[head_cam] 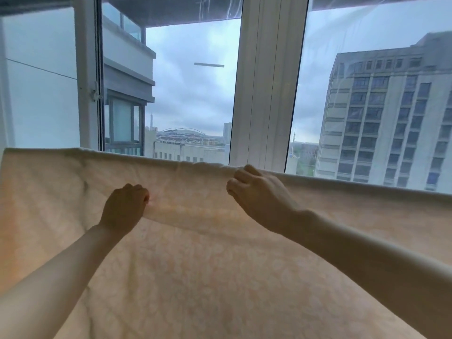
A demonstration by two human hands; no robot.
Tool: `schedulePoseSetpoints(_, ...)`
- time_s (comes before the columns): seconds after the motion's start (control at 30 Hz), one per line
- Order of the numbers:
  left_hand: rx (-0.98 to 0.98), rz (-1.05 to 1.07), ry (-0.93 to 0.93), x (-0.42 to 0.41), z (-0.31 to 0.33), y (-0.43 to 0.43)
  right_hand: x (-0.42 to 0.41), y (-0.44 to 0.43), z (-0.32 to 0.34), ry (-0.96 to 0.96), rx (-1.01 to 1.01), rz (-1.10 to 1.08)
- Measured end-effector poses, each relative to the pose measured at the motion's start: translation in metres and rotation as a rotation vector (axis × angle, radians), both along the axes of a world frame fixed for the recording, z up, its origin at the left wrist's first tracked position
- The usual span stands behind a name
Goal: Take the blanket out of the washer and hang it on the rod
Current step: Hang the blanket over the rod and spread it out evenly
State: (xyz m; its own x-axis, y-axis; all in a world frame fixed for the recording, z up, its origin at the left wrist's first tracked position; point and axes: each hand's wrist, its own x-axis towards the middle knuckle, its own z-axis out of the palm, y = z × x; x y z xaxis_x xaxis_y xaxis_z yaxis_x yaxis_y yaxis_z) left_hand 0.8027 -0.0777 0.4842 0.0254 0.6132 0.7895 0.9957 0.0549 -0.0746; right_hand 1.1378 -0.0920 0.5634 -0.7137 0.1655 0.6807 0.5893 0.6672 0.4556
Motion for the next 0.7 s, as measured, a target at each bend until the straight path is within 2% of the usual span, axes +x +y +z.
schedulePoseSetpoints(0.1, 0.075, -0.022, -0.062, 0.000, 0.008, -0.003, -0.004, 0.000, 0.020, 0.101, 0.017, -0.071)
schedulePoseSetpoints(0.23, 0.184, -0.096, -0.131, -0.001, 0.026, -0.008, -0.007, 0.006, 0.038, 0.158, -0.238, -0.144)
schedulePoseSetpoints(0.43, 0.270, -0.181, -0.214, 0.000, 0.059, -0.008, -0.017, 0.010, 0.038, 0.204, -0.231, -0.138)
schedulePoseSetpoints(0.5, 0.237, -0.203, -0.245, -0.003, 0.066, -0.005, -0.020, 0.010, 0.039, 0.203, -0.256, -0.124)
schedulePoseSetpoints(0.57, 0.203, -0.224, -0.237, -0.008, 0.068, -0.004, -0.020, 0.010, 0.039, 0.189, -0.269, -0.108)
schedulePoseSetpoints(0.7, 0.276, -0.213, -0.201, -0.013, 0.064, -0.005, -0.018, 0.005, 0.038, 0.178, -0.292, -0.062)
